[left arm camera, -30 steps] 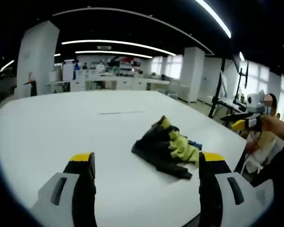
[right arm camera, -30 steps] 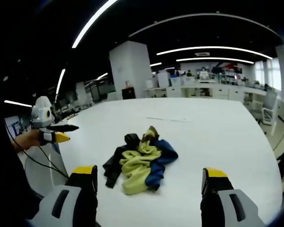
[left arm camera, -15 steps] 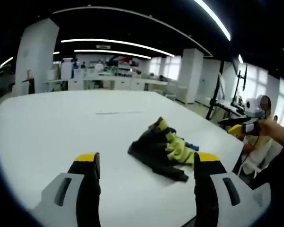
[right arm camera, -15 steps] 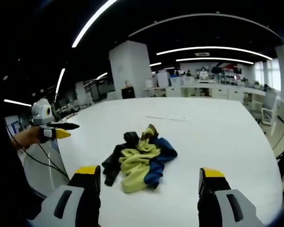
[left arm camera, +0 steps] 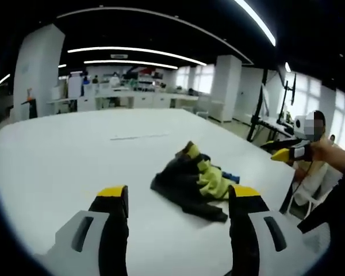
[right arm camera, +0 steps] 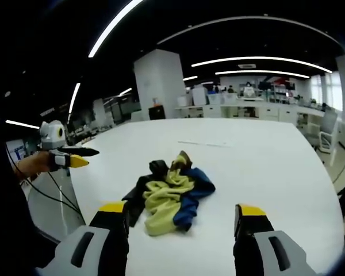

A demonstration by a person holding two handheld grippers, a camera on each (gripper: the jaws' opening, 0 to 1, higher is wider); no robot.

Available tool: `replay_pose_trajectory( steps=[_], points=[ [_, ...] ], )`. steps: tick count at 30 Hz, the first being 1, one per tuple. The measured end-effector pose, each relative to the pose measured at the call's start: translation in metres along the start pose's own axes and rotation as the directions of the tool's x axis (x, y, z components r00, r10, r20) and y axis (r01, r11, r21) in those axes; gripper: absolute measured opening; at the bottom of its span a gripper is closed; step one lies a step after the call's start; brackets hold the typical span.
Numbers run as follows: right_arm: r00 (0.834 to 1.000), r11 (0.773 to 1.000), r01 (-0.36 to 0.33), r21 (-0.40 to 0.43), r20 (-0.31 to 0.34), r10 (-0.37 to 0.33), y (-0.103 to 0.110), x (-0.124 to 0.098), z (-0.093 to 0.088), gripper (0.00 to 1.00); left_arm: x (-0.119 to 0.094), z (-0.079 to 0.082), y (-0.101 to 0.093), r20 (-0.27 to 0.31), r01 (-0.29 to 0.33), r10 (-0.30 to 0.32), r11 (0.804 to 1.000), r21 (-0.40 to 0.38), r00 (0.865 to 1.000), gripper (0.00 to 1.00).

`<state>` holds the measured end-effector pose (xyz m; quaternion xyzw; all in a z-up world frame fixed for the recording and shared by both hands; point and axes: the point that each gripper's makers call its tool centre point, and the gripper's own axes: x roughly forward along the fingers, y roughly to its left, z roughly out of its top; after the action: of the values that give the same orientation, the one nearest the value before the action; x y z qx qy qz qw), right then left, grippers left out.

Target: Fold the garment on the visible template until the final outline fits inside the template.

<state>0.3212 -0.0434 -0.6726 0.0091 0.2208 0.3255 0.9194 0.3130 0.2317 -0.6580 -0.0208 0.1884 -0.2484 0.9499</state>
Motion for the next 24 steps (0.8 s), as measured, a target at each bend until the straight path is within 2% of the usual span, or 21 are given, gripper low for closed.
replay_pose_trajectory(
  steps=[17, 24],
  points=[
    [0.999, 0.998, -0.041, -0.039, -0.008, 0.041, -0.001, 0.022, 0.007, 0.56, 0.026, 0.009, -0.013, -0.008, 0.058, -0.058, 0.998, 0.024, 0.998, 0.53],
    [0.998, 0.997, -0.065, -0.045, -0.009, 0.065, 0.001, 0.036, 0.011, 0.53, 0.038, 0.012, -0.018, -0.018, 0.086, -0.085, 0.996, 0.039, 0.996, 0.5]
  ],
)
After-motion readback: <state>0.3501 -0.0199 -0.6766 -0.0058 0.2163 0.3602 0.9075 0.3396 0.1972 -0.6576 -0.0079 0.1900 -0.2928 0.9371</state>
